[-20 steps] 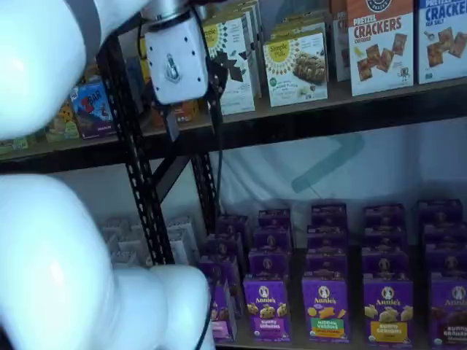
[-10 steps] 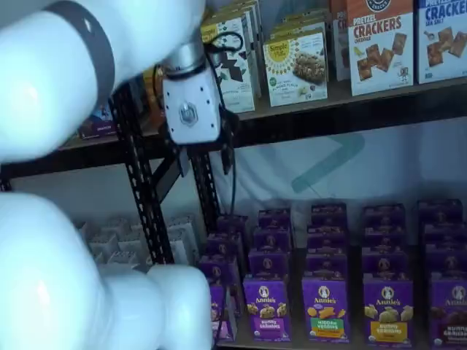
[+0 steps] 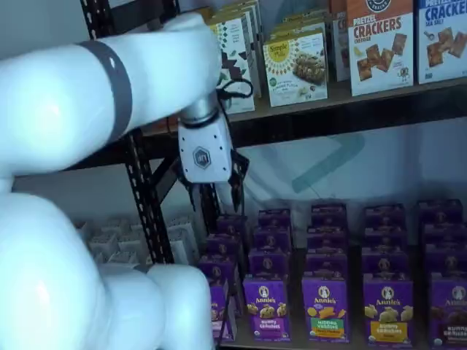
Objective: Pick up the purple box with a pink patch in the middle, on the bottom shelf, the first box from the left
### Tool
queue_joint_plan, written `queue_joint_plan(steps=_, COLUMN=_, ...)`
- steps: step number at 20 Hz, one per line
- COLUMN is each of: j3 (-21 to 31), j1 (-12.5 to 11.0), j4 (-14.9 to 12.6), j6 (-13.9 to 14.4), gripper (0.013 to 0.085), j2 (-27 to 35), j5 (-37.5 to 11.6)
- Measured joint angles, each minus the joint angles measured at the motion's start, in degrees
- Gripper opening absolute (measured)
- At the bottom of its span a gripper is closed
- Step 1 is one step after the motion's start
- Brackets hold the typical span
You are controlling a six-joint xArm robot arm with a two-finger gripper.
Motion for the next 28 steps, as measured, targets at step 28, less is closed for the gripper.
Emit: queue_joint_plan(steps=28, j3=9.5, j1=6.5, j4=1.2, j6=3.6, gripper=0.0850, j2=32.6, j5=-39.6)
